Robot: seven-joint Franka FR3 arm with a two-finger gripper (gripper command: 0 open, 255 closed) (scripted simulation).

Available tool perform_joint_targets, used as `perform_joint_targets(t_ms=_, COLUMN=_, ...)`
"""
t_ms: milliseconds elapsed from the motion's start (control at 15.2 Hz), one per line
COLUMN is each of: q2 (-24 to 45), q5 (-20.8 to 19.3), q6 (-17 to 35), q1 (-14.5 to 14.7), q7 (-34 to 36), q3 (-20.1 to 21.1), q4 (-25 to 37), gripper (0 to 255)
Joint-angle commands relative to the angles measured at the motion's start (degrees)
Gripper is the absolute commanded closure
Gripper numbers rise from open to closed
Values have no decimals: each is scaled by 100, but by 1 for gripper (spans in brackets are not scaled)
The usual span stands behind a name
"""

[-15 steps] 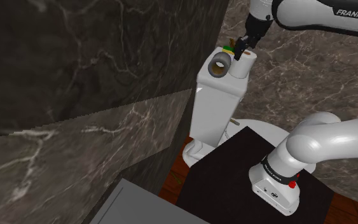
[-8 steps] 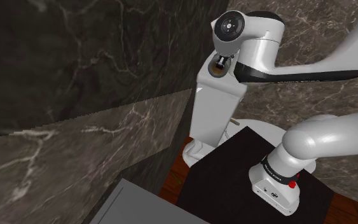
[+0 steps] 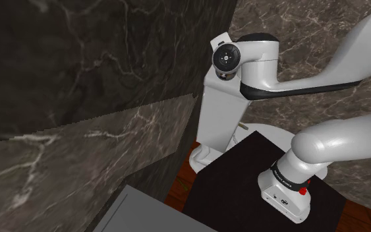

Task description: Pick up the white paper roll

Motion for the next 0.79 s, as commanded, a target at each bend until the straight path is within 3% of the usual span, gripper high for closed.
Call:
perform_joint_targets(t_ms=0, q2=51, q5=-42, q6=16, q1=-21, q7=117, q3=51, q4=-41, gripper=0)
perform_joint_targets(t_ms=66, q2=51, q5=-42, q6=16, q1=-21, q7=117, q3=51, q4=-42, gripper=0)
perform_joint_targets(t_ms=132, q2=54, q5=-46, q6=18, q1=-24, q7=119, q3=51, q4=-41, gripper=255)
perform_joint_targets(t_ms=726, q2=51, q5=-43, q6=15, q1=-21, q7=117, q3=51, q4=-41, gripper=255)
